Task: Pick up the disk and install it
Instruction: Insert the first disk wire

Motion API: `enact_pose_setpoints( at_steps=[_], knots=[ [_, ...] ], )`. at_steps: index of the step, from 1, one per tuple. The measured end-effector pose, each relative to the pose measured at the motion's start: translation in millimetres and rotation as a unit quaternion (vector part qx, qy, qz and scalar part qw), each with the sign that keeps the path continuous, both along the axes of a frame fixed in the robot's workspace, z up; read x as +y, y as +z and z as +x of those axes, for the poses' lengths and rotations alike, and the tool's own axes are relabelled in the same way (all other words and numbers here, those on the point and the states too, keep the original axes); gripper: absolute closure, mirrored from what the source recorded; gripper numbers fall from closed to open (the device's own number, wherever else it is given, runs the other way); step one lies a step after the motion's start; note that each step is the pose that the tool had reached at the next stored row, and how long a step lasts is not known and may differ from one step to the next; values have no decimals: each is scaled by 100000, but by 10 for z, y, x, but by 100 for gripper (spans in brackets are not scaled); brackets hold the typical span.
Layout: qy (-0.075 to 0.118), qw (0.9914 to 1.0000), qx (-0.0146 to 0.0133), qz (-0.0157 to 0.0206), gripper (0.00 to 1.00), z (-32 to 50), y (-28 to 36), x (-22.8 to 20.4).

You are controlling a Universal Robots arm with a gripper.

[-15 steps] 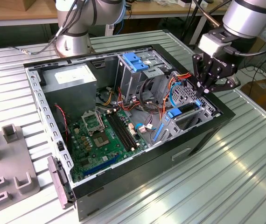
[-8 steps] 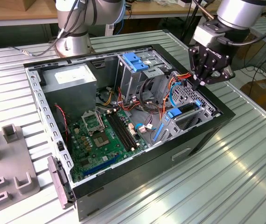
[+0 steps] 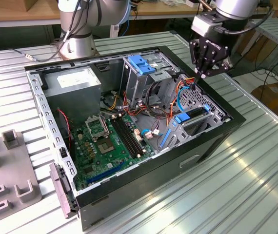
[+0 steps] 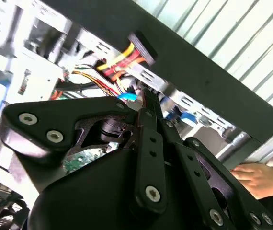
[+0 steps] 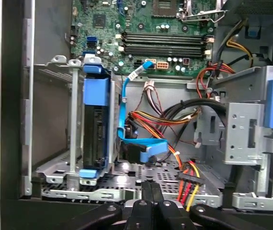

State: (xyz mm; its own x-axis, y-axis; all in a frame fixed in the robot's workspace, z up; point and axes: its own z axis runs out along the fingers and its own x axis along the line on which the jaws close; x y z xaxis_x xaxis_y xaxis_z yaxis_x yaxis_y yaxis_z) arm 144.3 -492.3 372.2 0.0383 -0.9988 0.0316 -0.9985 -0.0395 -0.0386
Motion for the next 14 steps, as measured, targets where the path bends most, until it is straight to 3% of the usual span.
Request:
enact_pose_setpoints(
  at_steps=[1, 3, 4, 7, 9, 12, 14],
  knots=[
    [0, 100000, -1, -42, 89, 8, 0, 34],
    [2, 100000, 0, -186, 89, 28, 0, 164],
    [2, 100000, 0, -187, 89, 35, 0, 203],
    [158, 100000, 0, -189, 89, 53, 0, 233],
    [1578, 99987, -11, -199, 89, 59, -2, 235],
    [4642, 99892, -83, -194, 89, 59, -4, 235],
    [6671, 99777, -126, -191, 89, 59, -6, 235]
  ],
)
